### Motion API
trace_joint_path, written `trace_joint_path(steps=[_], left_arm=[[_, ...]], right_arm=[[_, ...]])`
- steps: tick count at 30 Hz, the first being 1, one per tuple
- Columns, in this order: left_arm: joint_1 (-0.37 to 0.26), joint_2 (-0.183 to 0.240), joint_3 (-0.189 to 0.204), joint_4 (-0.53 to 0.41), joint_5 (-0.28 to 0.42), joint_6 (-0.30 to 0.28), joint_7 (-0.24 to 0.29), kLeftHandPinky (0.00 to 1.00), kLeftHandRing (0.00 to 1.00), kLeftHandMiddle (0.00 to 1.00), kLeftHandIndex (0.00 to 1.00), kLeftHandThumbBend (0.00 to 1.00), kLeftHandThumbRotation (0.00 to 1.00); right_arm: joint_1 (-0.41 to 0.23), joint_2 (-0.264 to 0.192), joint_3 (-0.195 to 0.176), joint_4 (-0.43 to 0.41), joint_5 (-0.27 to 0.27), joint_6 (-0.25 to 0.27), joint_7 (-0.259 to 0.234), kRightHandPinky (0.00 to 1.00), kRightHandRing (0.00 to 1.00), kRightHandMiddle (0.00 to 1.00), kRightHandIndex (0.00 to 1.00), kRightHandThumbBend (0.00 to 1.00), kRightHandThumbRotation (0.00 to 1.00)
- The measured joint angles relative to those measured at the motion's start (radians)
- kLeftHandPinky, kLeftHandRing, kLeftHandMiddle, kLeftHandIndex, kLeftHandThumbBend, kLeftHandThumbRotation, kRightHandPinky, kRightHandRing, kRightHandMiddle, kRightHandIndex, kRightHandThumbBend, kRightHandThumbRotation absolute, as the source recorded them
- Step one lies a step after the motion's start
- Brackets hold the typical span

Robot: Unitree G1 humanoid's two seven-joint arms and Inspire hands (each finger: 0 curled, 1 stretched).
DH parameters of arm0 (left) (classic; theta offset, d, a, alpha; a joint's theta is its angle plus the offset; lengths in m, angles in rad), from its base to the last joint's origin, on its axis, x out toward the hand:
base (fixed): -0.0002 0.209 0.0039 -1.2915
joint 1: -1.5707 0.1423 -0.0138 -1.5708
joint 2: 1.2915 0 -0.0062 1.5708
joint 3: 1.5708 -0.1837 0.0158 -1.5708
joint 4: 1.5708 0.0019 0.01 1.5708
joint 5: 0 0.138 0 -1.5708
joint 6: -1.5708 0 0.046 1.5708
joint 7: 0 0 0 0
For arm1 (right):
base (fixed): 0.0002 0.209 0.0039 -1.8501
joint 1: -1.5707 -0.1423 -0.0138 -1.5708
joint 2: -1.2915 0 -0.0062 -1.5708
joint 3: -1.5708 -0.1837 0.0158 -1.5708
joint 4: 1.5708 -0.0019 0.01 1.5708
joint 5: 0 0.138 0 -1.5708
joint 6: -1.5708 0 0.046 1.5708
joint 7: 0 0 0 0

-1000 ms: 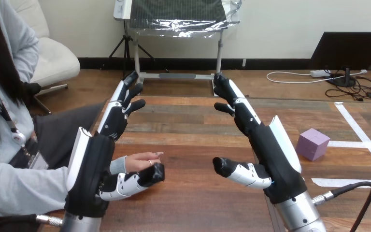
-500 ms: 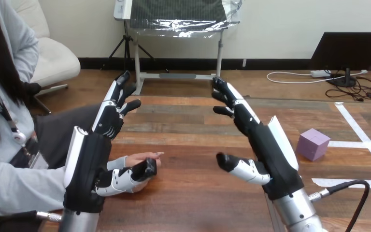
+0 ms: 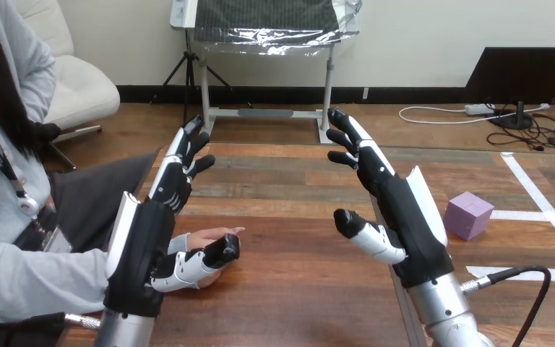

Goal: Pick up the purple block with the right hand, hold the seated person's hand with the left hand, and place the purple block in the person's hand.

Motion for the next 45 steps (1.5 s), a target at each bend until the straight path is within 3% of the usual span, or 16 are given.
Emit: trace_joint_path(steps=[10,23,35,45], left_arm=[[-0.003,-0.003,0.003,0.012,0.02,-0.026,0.004,0.88,0.94,0.97,0.95,1.0,0.69],[-0.003,-0.002,0.002,0.012,0.014,-0.03,0.0,0.9,0.95,0.98,0.95,1.0,0.69],[-0.003,-0.002,0.001,0.012,-0.002,-0.029,-0.021,0.9,0.96,0.99,0.96,1.0,0.69],[-0.003,-0.003,0.001,0.012,-0.002,-0.029,-0.026,0.89,0.95,0.98,0.95,1.0,0.7]], right_arm=[[-0.031,-0.006,-0.009,0.067,-0.048,-0.005,-0.069,0.82,0.9,0.95,0.95,1.0,0.9],[-0.064,-0.037,-0.017,0.086,-0.102,0.007,-0.129,0.81,0.88,0.9,0.92,1.0,0.88],[-0.096,-0.089,-0.04,0.014,-0.151,0.127,-0.191,0.82,0.91,0.91,0.91,1.0,0.81],[-0.112,-0.143,-0.063,-0.051,-0.18,0.24,-0.234,0.83,0.92,0.91,0.92,1.0,0.81]])
